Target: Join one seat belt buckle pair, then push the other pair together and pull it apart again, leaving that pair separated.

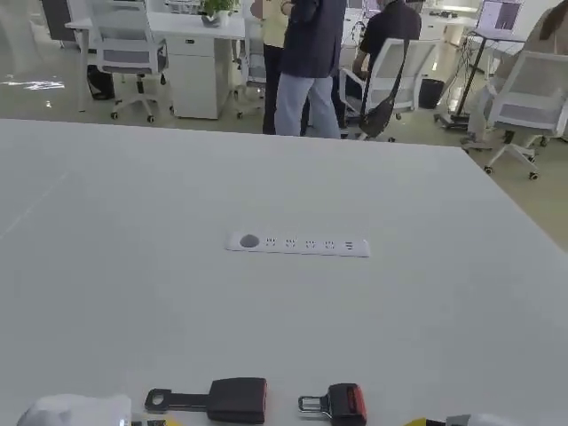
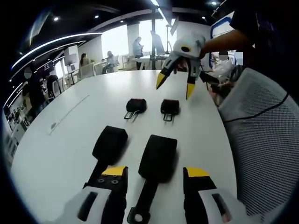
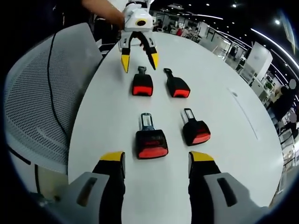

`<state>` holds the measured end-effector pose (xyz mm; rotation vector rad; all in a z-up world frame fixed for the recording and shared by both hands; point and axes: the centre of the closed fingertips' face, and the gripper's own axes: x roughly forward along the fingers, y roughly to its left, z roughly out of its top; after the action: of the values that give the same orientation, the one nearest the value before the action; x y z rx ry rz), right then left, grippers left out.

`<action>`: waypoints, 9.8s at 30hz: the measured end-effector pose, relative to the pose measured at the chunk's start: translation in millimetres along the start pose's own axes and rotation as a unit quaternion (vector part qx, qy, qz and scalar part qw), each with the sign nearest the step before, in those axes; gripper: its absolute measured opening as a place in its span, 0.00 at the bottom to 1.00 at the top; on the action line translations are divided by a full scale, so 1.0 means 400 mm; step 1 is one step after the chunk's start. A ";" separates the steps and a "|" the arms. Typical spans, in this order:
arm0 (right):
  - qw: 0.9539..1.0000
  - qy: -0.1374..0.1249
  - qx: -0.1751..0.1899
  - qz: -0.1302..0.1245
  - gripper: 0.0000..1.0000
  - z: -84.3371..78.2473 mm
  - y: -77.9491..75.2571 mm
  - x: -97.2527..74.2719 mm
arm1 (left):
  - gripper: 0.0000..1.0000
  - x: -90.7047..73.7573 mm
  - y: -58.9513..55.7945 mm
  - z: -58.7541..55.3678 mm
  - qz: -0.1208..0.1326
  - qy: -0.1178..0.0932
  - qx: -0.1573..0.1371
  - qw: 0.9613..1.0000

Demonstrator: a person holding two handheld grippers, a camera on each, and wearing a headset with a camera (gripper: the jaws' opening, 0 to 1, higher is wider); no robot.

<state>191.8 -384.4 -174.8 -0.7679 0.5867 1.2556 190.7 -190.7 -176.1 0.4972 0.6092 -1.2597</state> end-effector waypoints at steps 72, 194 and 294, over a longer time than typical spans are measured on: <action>0.998 0.024 -0.024 0.050 0.31 0.007 0.022 0.072 | 0.32 0.066 -0.004 -0.044 -0.077 0.080 0.044 0.993; 0.997 -0.007 -0.013 0.072 0.29 0.145 0.047 0.183 | 0.31 0.066 -0.001 -0.047 -0.074 0.084 0.042 0.993; 0.998 -0.012 0.036 0.056 0.38 0.159 0.040 0.204 | 0.34 0.057 0.003 -0.053 -0.069 0.132 0.066 0.987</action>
<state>193.1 -282.7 -200.2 -0.6666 0.6601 1.3380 192.9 -193.0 -207.0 0.7501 0.7957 -1.3837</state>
